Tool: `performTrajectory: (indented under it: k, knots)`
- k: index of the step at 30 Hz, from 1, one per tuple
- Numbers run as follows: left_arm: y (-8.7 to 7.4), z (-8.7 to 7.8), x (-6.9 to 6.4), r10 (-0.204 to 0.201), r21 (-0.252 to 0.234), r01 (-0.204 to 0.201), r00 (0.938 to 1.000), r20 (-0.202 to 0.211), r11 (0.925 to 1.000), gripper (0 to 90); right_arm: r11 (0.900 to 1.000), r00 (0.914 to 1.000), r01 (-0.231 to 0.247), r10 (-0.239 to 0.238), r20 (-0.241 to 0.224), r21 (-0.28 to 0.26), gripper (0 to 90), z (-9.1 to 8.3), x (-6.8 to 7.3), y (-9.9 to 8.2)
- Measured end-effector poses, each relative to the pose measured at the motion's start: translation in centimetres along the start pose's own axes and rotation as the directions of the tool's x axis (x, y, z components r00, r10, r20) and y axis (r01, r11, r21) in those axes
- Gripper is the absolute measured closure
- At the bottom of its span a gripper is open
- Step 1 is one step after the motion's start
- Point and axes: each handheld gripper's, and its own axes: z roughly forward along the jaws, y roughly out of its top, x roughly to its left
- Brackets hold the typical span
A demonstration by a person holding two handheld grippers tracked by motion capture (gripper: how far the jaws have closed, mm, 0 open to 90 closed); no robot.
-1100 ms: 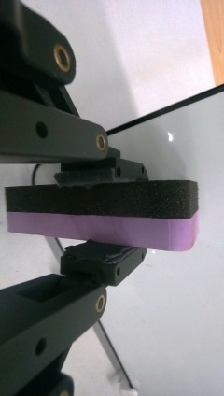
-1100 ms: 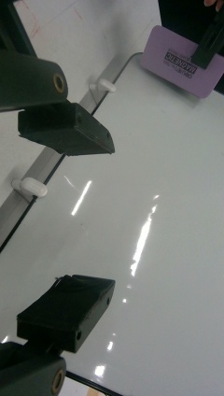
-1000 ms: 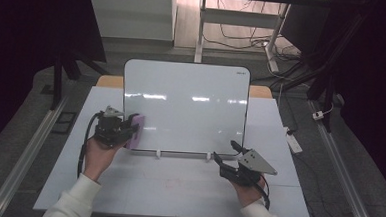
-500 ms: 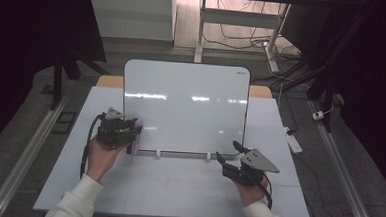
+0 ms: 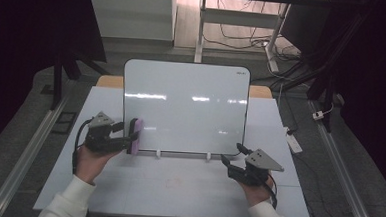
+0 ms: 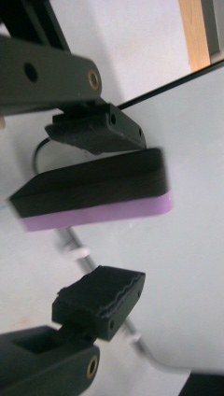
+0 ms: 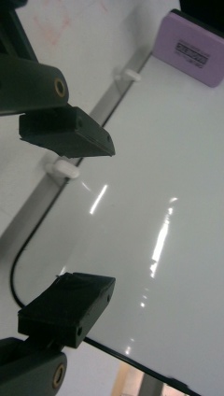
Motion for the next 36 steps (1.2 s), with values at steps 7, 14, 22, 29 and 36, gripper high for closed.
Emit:
performTrajectory:
  k: [7,14,22,29,36]
  knots:
    - [-2.6,-1.6,0.3,0.046,-0.010,-0.045,0.9965,0.069,0.9989,28.7,0.9981,0.9999,0.012,-0.012,-0.004,0.061,30.8,-0.8,-1.4,-1.1]
    - [-5.7,-2.3,0.3,0.072,0.015,-0.074,0.9936,0.087,0.9972,24.8,0.9930,0.9994,0.026,-0.028,0.018,0.115,30.7,-2.1,-3.4,-2.8]
    - [-7.1,-2.3,1.0,0.061,0.035,-0.064,0.9953,0.075,0.9973,23.8,0.9900,0.9995,0.007,-0.011,0.031,0.141,30.7,-3.1,-4.7,-4.1]
    - [-7.2,-2.5,1.1,0.056,0.034,-0.059,0.9960,0.069,0.9977,23.6,0.9908,0.9995,0.007,-0.011,0.030,0.135,30.8,-3.1,-4.9,-4.1]
    - [-7.2,-2.6,1.0,0.058,0.034,-0.061,0.9957,0.072,0.9976,23.4,0.9906,0.9993,0.021,-0.025,0.029,0.135,30.8,-3.0,-4.8,-4.0]
